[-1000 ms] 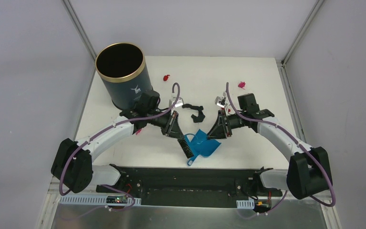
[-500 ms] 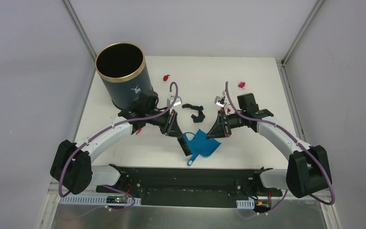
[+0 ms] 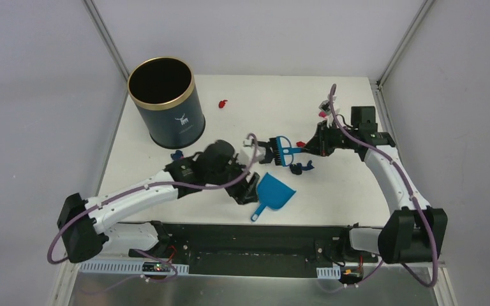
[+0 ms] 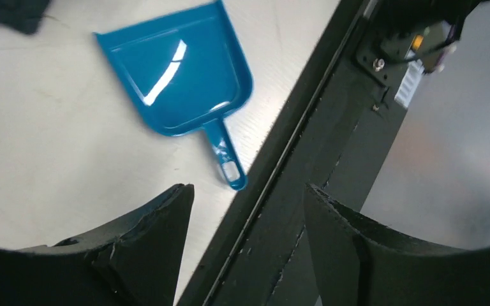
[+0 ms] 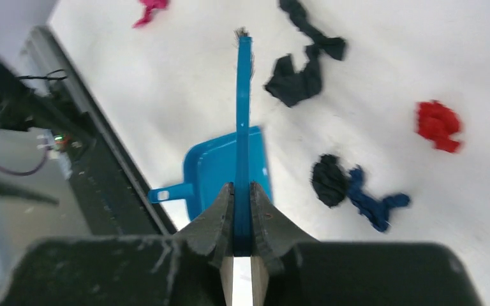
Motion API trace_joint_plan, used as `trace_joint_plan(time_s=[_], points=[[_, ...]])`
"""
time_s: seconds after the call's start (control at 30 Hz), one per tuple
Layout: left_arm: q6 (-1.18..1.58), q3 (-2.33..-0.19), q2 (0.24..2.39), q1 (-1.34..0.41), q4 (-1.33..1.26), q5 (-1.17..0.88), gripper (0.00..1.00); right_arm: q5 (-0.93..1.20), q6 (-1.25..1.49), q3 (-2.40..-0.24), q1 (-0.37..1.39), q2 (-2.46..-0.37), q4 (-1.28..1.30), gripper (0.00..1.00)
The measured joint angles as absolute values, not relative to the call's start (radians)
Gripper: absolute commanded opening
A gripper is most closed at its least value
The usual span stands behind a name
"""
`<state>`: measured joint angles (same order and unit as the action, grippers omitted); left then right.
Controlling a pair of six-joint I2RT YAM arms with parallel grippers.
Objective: Sweep away the paper scraps from the table
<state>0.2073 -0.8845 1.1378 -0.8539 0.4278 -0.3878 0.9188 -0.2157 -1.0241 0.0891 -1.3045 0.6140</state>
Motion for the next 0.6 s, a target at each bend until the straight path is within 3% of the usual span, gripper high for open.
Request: trace_joint_plan(time_s=[0.2,0.43,0.6], points=[[0.23,-0.952,1.377,-1.19,0.439,-0.019,0.69,0.754,-0.172,-1.011,0.02,-1.128,0.607,0.0],[0.248,-0.957,1.597,-1.321,0.443,0.236,0.68,0.73,-0.137,-0.996,-0.05,-1.127,0.579,0.0],[0.265,-0.966,1.625,-1.348,0.43,0.286,0.59,0.741,-0.133,-0.977,-0.051,-1.127,0.577,0.0]])
